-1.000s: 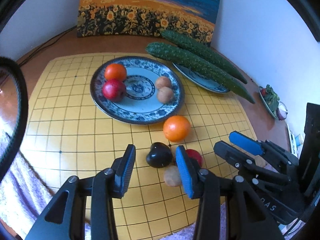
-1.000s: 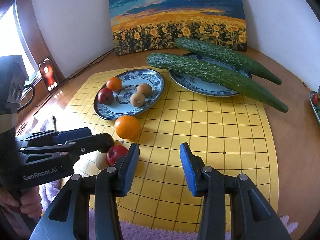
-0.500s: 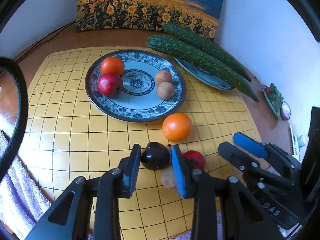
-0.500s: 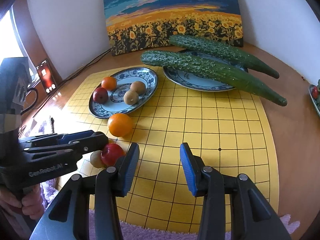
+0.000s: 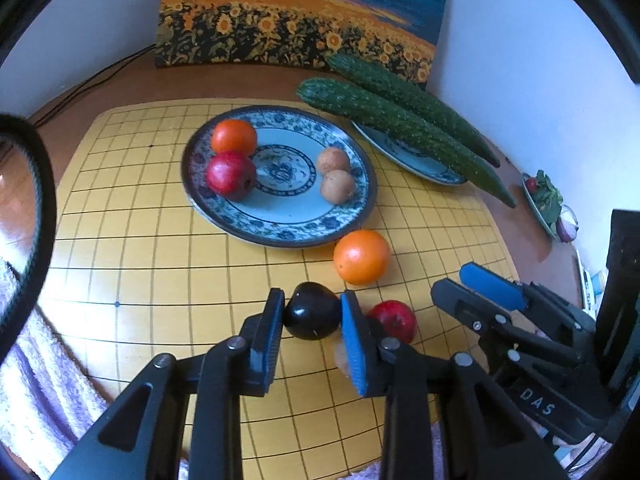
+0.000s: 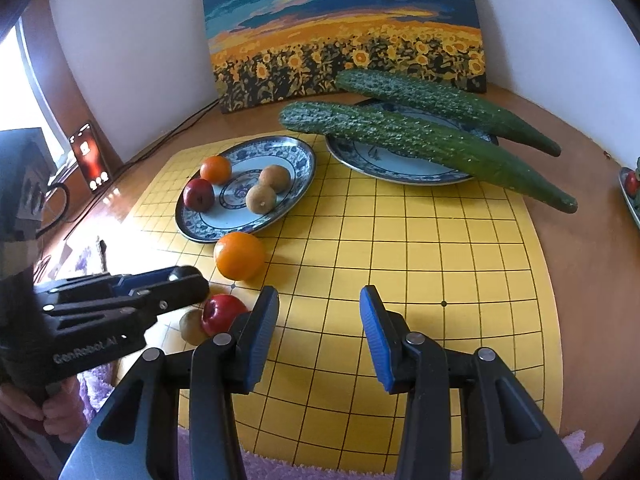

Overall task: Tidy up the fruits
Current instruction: 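Lift the black plum with the left tool while the right tool reaches toward a small red apple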

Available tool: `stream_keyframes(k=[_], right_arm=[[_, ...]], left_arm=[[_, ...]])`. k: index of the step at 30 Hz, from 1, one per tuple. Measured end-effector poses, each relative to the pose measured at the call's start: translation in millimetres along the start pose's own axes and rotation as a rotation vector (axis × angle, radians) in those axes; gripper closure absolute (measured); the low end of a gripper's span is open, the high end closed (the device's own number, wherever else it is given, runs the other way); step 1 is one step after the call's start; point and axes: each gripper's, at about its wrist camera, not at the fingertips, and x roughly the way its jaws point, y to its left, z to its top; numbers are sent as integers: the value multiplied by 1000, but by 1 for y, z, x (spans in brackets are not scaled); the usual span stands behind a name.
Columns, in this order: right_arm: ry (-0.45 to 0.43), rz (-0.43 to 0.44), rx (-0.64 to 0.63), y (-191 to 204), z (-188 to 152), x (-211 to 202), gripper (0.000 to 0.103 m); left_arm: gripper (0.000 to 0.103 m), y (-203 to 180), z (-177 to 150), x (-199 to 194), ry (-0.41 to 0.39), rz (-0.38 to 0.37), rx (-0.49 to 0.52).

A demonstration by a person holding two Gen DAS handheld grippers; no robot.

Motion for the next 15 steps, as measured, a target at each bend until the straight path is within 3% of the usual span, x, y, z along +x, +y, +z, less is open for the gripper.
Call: stream_keyframes(k=[15], right_arm=[[21, 30, -15, 20, 7, 10, 60]], left_arm=[[73, 34, 7, -16, -49, 30, -71]])
